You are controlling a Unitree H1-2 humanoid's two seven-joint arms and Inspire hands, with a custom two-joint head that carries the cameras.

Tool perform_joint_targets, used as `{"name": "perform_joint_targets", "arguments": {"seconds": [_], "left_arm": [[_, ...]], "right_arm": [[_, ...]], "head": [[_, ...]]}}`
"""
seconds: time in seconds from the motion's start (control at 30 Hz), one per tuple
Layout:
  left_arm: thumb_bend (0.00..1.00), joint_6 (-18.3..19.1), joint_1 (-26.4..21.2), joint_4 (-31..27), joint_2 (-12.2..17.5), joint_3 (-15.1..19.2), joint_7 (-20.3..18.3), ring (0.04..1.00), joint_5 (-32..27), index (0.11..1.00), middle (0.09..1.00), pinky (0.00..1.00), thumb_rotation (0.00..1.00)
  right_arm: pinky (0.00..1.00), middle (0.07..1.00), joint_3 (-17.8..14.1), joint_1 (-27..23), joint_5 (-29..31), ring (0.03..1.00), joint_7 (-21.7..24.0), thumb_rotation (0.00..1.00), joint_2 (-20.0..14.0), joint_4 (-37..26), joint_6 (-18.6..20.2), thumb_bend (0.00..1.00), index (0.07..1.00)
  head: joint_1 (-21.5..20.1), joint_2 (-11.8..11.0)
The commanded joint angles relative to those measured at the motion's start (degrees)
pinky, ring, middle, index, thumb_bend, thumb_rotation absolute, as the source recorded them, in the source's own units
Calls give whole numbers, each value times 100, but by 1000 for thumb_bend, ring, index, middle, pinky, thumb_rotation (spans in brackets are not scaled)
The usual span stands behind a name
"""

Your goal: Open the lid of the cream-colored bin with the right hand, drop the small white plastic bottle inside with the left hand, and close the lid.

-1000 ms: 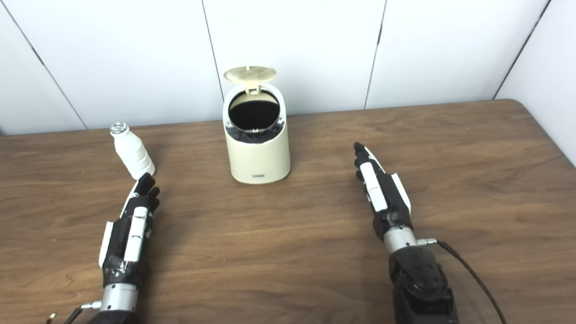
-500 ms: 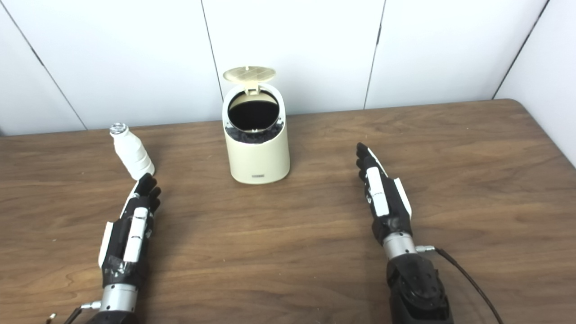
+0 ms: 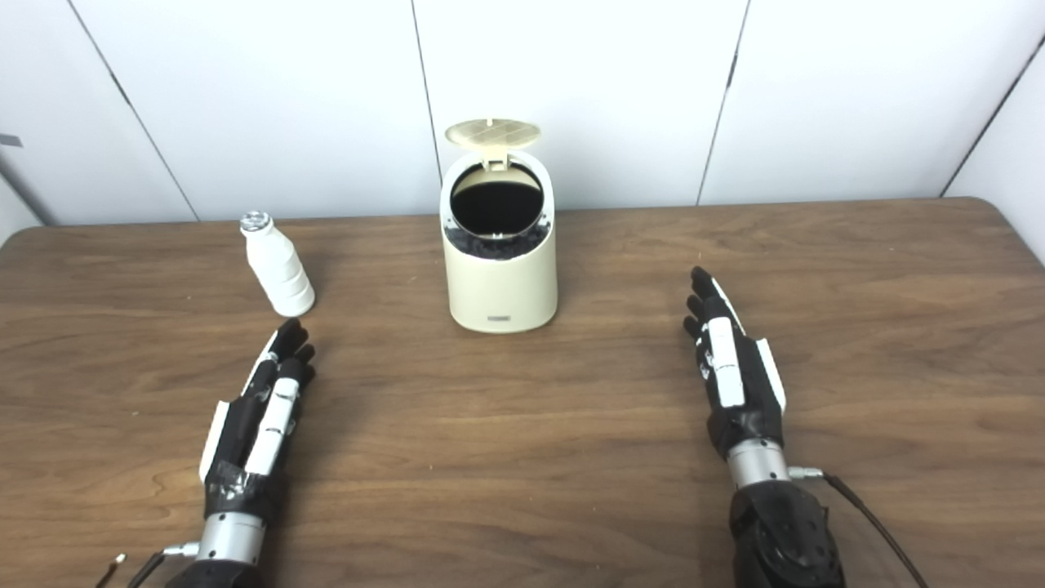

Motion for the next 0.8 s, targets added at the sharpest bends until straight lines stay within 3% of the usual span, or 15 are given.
{"name": "perform_joint_targets", "arguments": {"seconds": [0.0,0.1,0.33,0.57,0.67,0.77], "left_arm": [[500,141,-71,-364,87,74,65,964,113,944,935,1000,425],[536,441,-60,-698,140,160,112,967,159,947,934,1000,337],[635,759,-140,-1122,228,335,358,909,718,907,899,917,321],[735,1051,-451,-1206,406,618,443,862,950,881,869,832,315],[741,1210,-654,-1142,519,716,541,821,1190,864,847,770,263],[761,1365,-840,-1029,611,772,626,827,1394,859,851,777,231]], "right_arm": [[1000,975,-1,-112,94,973,-17,936,44,12,-219,553,930],[1000,973,-11,-140,133,977,-31,914,67,121,-333,571,927],[1000,966,-48,-169,213,977,-74,908,73,263,-430,591,916],[1000,963,-35,-186,299,968,33,890,-11,417,-578,596,915],[1000,964,-31,-191,328,966,39,877,-28,441,-595,600,919],[1000,961,-36,-195,331,966,-8,882,-28,410,-545,600,918]], "head": [[18,-6],[55,-33],[305,-106],[400,-145],[430,-167],[462,-191]]}}
